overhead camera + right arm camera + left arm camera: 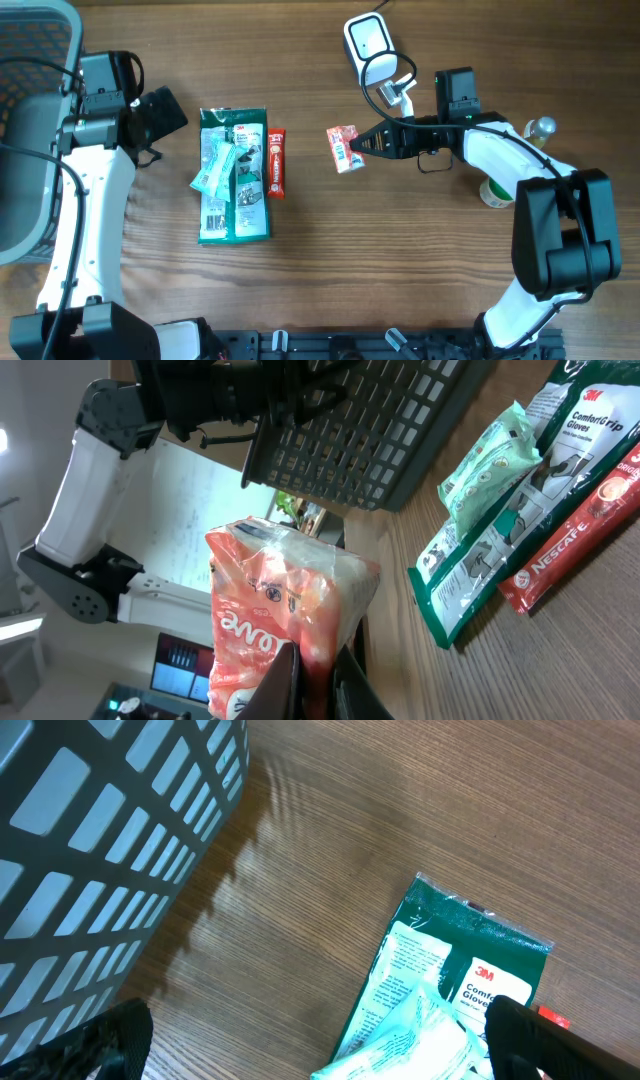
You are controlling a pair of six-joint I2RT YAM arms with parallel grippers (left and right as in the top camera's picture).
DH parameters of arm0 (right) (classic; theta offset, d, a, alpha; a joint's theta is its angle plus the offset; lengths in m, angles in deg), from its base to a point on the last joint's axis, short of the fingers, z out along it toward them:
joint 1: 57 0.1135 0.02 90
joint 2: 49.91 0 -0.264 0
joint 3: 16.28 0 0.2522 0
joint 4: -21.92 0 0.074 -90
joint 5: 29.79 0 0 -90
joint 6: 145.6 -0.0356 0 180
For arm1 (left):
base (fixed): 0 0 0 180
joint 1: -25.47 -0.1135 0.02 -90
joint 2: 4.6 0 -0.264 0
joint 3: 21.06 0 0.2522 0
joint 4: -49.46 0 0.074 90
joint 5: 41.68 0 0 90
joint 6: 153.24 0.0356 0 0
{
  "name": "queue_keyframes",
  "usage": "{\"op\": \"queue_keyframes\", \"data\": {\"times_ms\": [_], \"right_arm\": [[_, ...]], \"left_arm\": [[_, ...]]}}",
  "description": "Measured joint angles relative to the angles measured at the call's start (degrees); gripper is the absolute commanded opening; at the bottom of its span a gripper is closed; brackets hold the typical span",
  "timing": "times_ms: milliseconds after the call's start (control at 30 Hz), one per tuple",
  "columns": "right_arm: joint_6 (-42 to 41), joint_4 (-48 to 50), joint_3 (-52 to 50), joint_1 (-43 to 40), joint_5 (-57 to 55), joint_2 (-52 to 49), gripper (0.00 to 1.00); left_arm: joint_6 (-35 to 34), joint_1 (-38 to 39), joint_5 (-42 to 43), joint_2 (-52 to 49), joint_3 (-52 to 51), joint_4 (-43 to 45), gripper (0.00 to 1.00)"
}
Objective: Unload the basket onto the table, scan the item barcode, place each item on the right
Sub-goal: 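Lift red snack pack with right gripper and hold it near scanner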
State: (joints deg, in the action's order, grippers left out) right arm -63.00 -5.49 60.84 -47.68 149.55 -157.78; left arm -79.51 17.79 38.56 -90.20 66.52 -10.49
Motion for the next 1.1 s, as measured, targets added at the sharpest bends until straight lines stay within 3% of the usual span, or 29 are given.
{"op": "queue_keyframes", "data": {"times_ms": [633, 933, 1100], "right_arm": [[-0.5, 0.0, -0.1, 0.0, 0.0, 0.9, 0.04], [-4.2, 0.9, -0.2, 0.0, 0.0, 21.4, 0.04], [-6.0, 1.0, -0.2, 0.0, 0.0, 25.7, 0.04]], "left_arm": [[0.0, 0.0, 0.0, 0.0, 0.0, 0.0, 1.00], [0.0, 0.0, 0.0, 0.0, 0.0, 0.0, 1.00], [0.0, 0.0, 0.0, 0.0, 0.0, 0.0, 1.00]]}}
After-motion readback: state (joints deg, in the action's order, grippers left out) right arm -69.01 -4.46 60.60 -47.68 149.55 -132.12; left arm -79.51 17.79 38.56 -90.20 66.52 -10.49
